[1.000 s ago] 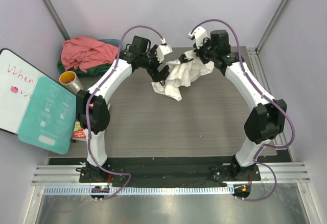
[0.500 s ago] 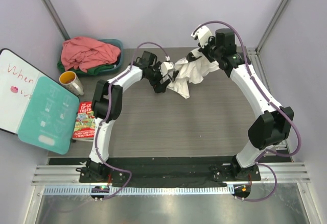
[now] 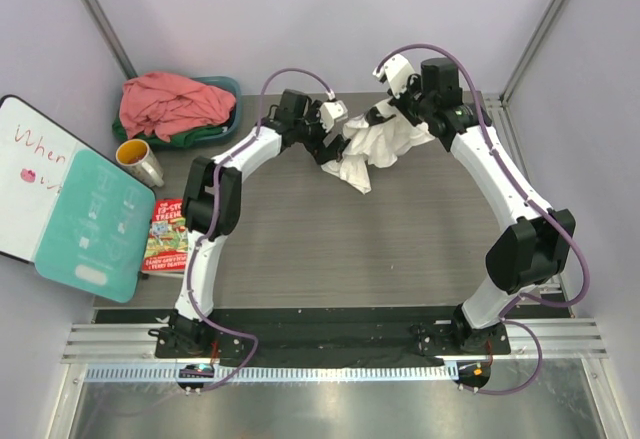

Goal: Fold and stack the t-shirts
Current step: Move the tshirt to the center of the board

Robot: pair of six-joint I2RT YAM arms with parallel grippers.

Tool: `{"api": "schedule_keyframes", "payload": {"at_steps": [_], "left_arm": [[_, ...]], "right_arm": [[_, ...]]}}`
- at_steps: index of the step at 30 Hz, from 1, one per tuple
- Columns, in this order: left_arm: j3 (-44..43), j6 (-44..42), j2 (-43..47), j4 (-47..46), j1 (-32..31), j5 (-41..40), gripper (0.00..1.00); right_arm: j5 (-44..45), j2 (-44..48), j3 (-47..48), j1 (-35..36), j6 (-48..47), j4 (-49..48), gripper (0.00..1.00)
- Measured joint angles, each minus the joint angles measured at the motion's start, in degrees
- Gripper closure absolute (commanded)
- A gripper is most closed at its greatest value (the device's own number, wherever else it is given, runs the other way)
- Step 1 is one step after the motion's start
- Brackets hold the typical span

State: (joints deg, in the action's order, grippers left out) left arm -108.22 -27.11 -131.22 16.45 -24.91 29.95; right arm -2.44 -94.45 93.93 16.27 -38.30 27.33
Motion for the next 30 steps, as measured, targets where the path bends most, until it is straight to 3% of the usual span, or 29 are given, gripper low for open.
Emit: {"api": "schedule_keyframes", "payload": {"at_steps": [7, 8, 9, 10, 11, 16, 24, 30], "left_arm": [[0.28, 1.07, -1.55, -2.58, -1.16, 0.28, 0.03], [0.37, 1.09, -1.84, -2.71, -1.36, 0.26, 0.11], [0.52, 1.16, -2.23, -2.89, -1.68, 0.24, 0.27], [0.68, 1.11, -2.62, -2.95, -1.84, 0.24, 0.59], [0.7, 1.44, -2.8, -2.95, -2.05, 0.2, 1.0], [0.83, 1.6, -3.21, -2.97, -2.86, -1.64, 1.0], [0.44, -0.66, 0.24, 1.64, -1.6, -12.52, 1.0], [-11.1, -5.09, 10.16, 9.09, 6.12, -16.0, 1.0]], "right_arm": [[-0.02, 0.0, 0.0, -0.15, -0.46, 0.2, 0.99], [-0.04, 0.0, 0.0, -0.28, -0.52, 0.22, 0.99], [-0.07, 0.0, 0.02, -0.33, -0.59, 0.22, 0.99], [-0.13, 0.0, 0.02, -0.39, -0.59, 0.22, 0.99], [-0.24, 0.0, 0.04, -0.46, -0.61, 0.24, 0.99], [-0.59, 0.0, 0.04, -1.36, -0.61, 0.37, 0.99], [2.05, 0.0, -0.22, -3.5, -2.23, -0.61, 0.99], [1.64, -0.02, -1.75, -5.9, -9.62, -4.26, 0.99]]}}
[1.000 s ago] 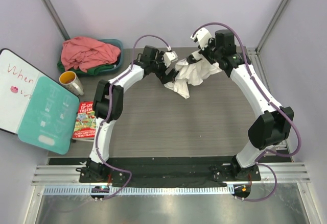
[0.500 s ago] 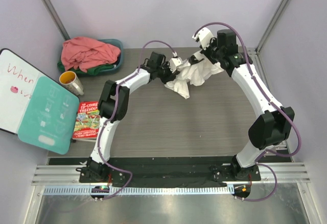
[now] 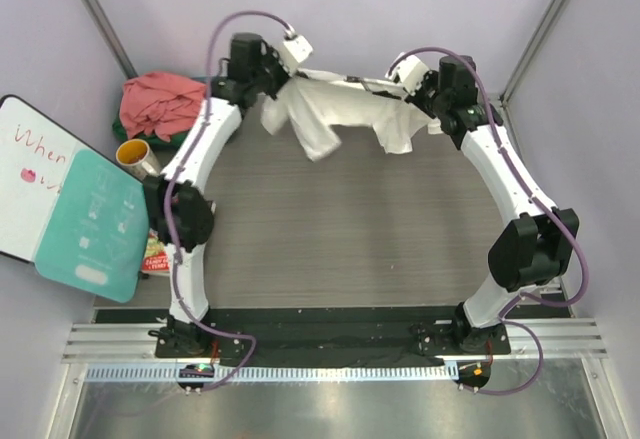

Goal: Fold and stack the t-shirts
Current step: Move the tshirt to the center of the board

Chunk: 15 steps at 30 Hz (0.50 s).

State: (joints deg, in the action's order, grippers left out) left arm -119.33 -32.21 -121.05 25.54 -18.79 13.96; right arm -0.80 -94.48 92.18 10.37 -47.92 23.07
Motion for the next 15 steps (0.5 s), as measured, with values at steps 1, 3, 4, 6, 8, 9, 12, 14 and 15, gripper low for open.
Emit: {"api": "schedule_keyframes", "payload": {"at_steps": [1, 3, 4, 6, 8, 9, 12, 14, 15], "left_arm": [[-2.12, -1.16, 2.38, 1.11, 0.98, 0.24, 1.0], [-5.16, -3.54, 7.56, 2.84, 1.6, 0.81, 1.0], [-5.64, -4.94, 10.29, 3.78, 1.42, 1.11, 1.0], [-5.55, -7.43, 15.08, 5.75, 0.74, 2.19, 1.0], [-4.15, -10.03, 19.02, 8.02, 0.22, 3.26, 1.0], [-3.06, -11.13, 20.5, 9.22, 0.17, 3.78, 1.0], [0.74, -14.91, 22.99, 13.07, 0.46, 4.46, 1.0], [3.32, -17.77, 23.32, 16.98, 0.61, 5.01, 1.0], [4.02, -18.43, 23.32, 18.43, 0.61, 5.22, 1.0]], "right_arm": [[-0.92, 0.0, -0.2, 0.02, -1.31, -0.74, 0.99], [-3.34, 0.0, -0.39, 0.48, -5.27, -2.84, 0.99], [-4.48, 0.0, -0.39, 0.68, -7.37, -4.04, 0.99], [-6.45, 0.07, -0.39, 0.7, -11.39, -6.38, 0.99], [-8.37, 0.24, -0.39, 0.66, -14.88, -7.74, 0.99], [-9.42, 0.37, -0.39, 0.61, -16.76, -8.17, 0.99], [-11.61, 0.61, -0.39, -0.07, -21.4, -8.26, 0.99], [-13.2, 0.72, -0.39, -0.92, -23.93, -7.41, 0.99], [-14.1, 0.96, -0.39, -1.42, -24.9, -6.64, 0.99]]}}
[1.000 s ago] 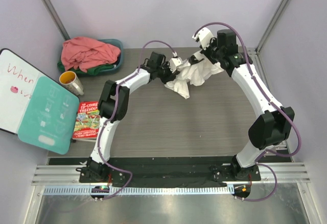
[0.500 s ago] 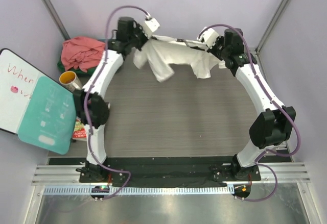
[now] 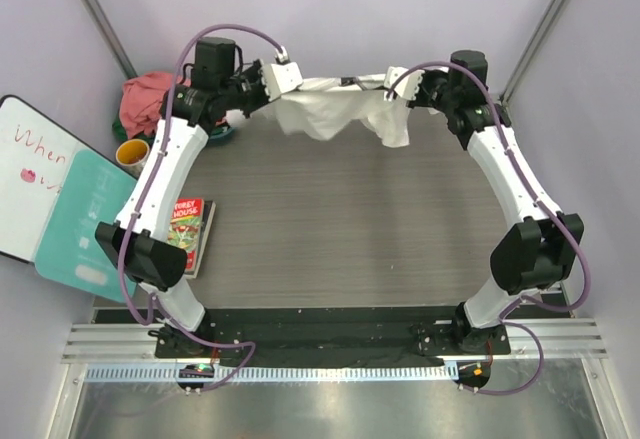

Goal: Fold and stack the t-shirts
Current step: Move the tshirt to the center of the board

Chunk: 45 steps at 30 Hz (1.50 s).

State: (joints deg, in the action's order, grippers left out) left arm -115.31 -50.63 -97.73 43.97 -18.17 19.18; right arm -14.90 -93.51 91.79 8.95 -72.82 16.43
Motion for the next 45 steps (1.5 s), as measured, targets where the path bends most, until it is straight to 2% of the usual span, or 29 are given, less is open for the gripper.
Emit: {"api": "schedule_keyframes", "payload": {"at_steps": [7, 12, 15, 18, 22, 25, 26, 27, 28, 29, 32, 34, 37, 41, 45], "left_arm": [[0.85, -6.91, 1.92, 14.1, 0.0, 3.5, 1.0], [3.28, -12.46, 5.62, 18.34, 0.0, 4.79, 1.0], [6.69, -16.7, 4.68, 19.41, 0.0, 4.46, 1.0], [10.4, -20.68, 0.13, 18.6, 0.02, 2.73, 1.0], [14.51, -23.41, -7.78, 12.94, 0.04, -0.17, 1.0], [17.18, -23.47, -12.0, 5.75, -0.04, -4.37, 1.0], [18.08, -23.32, -12.94, 3.65, 0.02, -6.88, 0.98], [19.21, -23.06, -13.77, 0.9, 0.35, -9.88, 0.89], [19.98, -22.82, -14.19, -1.05, 0.57, -11.96, 0.73], [20.9, -22.32, -14.62, -3.56, 0.68, -14.27, 0.41], [23.45, -20.59, -14.95, -11.19, 0.72, -20.35, 0.0], [24.76, -19.02, -14.93, -15.98, 0.5, -23.1, 0.0], [26.4, -16.24, -14.64, -20.81, 0.17, -25.44, 0.0], [29.46, -13.07, -10.32, -22.03, 0.11, -24.87, 0.0], [31.69, -12.57, -1.05, -17.42, 0.2, -19.19, 0.0]], "right_arm": [[-10.4, 5.55, -0.11, -3.43, -3.67, 12.15, 0.99], [-15.5, 9.84, -2.89, -5.05, -5.73, 16.24, 0.99], [-16.83, 7.15, -4.17, -5.44, -6.91, 17.49, 0.99], [-16.87, 0.94, -4.37, -5.44, -7.8, 18.56, 0.98], [-15.5, -7.89, -4.5, -5.44, -8.17, 17.94, 0.79], [-11.39, -11.61, -7.21, -5.53, -6.84, 11.15, 0.61], [-8.94, -12.11, -8.59, -6.01, -6.16, 7.65, 0.52], [-6.91, -12.35, -9.97, -6.8, -5.49, 4.11, 0.47], [-4.9, -12.52, -11.02, -7.72, -4.52, 1.14, 0.45], [-3.54, -12.61, -11.67, -8.31, -3.82, -1.09, 0.44], [0.74, -12.59, -13.38, -10.05, -1.07, -9.38, 0.44], [3.13, -12.48, -14.19, -10.25, 0.9, -13.62, 0.44], [3.82, -11.39, -14.32, -9.79, 2.91, -13.4, 0.46], [-0.74, -6.64, -13.62, -9.57, 3.08, -2.14, 0.47], [-6.99, 0.02, -14.38, -8.87, 0.04, 9.42, 0.47]]}}
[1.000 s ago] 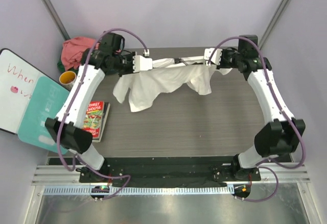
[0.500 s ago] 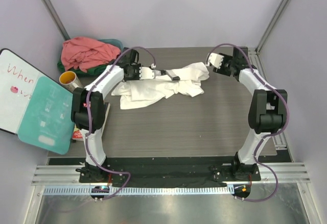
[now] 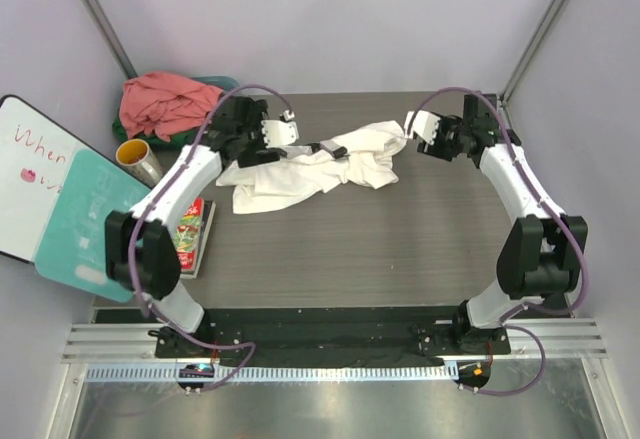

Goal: Fold and stack the t-shirts
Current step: Move the tshirt to the center of the board, then flatten the tshirt out

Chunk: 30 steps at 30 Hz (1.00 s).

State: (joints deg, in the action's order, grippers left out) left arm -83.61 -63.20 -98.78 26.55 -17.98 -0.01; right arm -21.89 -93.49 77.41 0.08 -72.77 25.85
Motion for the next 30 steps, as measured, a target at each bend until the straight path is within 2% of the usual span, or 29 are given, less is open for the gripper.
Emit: {"api": "schedule_keyframes", "payload": {"at_steps": [5, 8, 16, 23, 30], "left_arm": [[7.19, -3.13, 13.68, 5.6, -0.02, 6.38, 0.0], [12.31, -4.9, 16.46, 7.76, -0.15, 8.2, 0.0], [21.11, -6.32, 12.48, 10.69, -1.25, 9.25, 0.0], [23.61, -6.4, 10.49, 9.97, -1.49, 9.25, 0.0], [23.76, -6.8, 9.86, 10.03, -1.49, 9.25, 0.03]], "right_arm": [[-5.05, 7.28, -7.45, 3.65, -6.29, 7.54, 0.51], [-6.1, 6.95, -11.23, 6.03, -9.01, 9.88, 0.52], [-5.64, 2.27, -15.47, 10.03, -11.1, 5.79, 0.53], [-3.52, -4.74, -14.78, 11.82, -9.09, -3.08, 0.54], [-0.94, -10.03, -12.94, 12.31, -7.17, -9.33, 0.63]]}}
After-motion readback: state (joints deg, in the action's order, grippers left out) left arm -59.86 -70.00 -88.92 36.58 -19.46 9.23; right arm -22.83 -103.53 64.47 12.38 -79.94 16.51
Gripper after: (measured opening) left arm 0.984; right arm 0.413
